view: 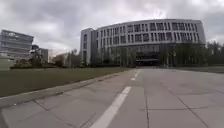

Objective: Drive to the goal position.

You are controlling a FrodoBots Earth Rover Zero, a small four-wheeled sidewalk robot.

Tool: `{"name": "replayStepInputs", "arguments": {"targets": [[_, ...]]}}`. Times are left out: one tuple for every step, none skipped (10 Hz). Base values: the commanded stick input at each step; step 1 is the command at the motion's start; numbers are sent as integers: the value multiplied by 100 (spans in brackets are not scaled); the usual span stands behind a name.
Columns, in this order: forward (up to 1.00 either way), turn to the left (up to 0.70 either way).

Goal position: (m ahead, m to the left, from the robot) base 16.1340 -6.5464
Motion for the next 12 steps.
{"name": "replayStepInputs", "arguments": {"targets": [[70,0],[70,0],[70,0],[70,0],[70,0],[70,0],[70,-15],[70,-35],[70,-35],[70,-35],[70,-35],[70,-33]]}}
